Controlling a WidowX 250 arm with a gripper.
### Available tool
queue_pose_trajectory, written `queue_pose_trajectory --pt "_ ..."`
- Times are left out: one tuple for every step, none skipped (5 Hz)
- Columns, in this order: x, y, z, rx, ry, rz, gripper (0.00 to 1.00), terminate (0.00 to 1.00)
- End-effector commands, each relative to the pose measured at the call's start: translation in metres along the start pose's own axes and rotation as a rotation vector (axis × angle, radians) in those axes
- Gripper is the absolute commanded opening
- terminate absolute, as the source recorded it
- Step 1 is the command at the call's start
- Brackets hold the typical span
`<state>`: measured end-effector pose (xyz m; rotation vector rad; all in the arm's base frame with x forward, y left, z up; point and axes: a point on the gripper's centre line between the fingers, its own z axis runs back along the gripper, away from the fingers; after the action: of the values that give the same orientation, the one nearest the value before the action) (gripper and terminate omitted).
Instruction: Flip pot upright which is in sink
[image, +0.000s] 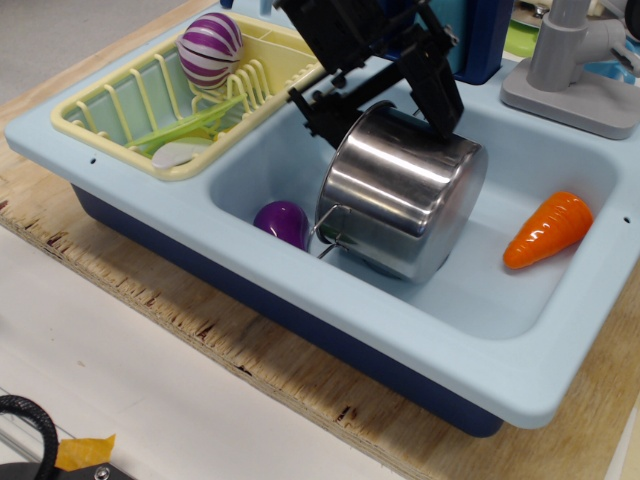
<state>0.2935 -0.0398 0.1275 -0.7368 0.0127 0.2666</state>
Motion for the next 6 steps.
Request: queue_pose_trajectory --pt "-0.001 -0.013 -0.014 -0.011 0.03 -0.039 0.0 0.0" --pt "0.0 -0.017 -0.013 0.033 0.036 -0.087 0.0 0.0" --pt "-0.003 -0.022 -0.012 0.12 -0.003 -0.187 0.0 0.0" --pt "0.002 -0.031 -0.01 0.226 -0.047 -0.346 0.0 0.0" --pt "0.007 -0.041 -0.01 0.269 -0.148 -0.569 0.0 0.0" --pt "0.013 -0.046 -0.004 0.336 -0.211 -0.758 0.0 0.0"
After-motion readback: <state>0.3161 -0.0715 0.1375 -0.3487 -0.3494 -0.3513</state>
